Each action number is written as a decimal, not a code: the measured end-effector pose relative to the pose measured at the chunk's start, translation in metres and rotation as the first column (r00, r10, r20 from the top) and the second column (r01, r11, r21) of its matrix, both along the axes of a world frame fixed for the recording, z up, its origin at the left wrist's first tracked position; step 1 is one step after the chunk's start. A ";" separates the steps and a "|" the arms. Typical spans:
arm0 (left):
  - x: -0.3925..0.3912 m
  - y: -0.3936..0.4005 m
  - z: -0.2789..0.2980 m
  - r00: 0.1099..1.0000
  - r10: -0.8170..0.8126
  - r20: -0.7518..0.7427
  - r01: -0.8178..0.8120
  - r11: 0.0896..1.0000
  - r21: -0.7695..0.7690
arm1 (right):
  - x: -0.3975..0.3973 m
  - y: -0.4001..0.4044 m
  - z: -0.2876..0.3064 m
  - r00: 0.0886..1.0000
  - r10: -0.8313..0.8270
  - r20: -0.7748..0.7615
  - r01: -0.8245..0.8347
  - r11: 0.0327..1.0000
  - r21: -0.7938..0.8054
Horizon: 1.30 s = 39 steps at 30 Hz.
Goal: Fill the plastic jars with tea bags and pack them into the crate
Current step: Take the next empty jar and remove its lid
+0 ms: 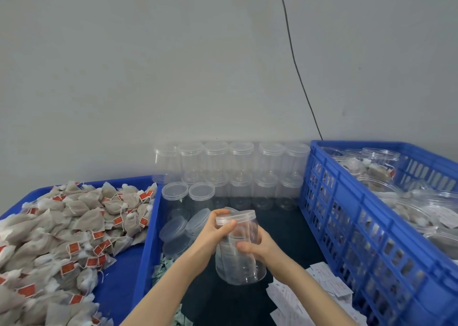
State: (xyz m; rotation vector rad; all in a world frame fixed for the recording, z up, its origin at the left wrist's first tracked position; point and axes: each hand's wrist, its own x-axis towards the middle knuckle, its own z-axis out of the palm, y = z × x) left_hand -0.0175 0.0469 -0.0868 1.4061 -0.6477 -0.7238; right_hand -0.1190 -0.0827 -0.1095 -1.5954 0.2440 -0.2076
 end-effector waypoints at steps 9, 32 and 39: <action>0.011 0.002 -0.007 0.997 -0.075 -0.008 0.074 0.997 -0.033 | -0.004 0.012 0.003 0.997 0.075 -0.004 -0.075 0.995 0.061; 0.020 0.013 0.011 0.980 -0.099 0.170 0.135 0.967 -0.215 | -0.005 0.046 0.029 0.977 -0.123 0.172 0.131 0.991 -0.039; 0.016 0.025 0.031 0.940 -0.155 0.305 0.184 0.980 -0.071 | -0.010 0.033 0.030 0.987 -0.039 0.153 0.060 0.989 -0.139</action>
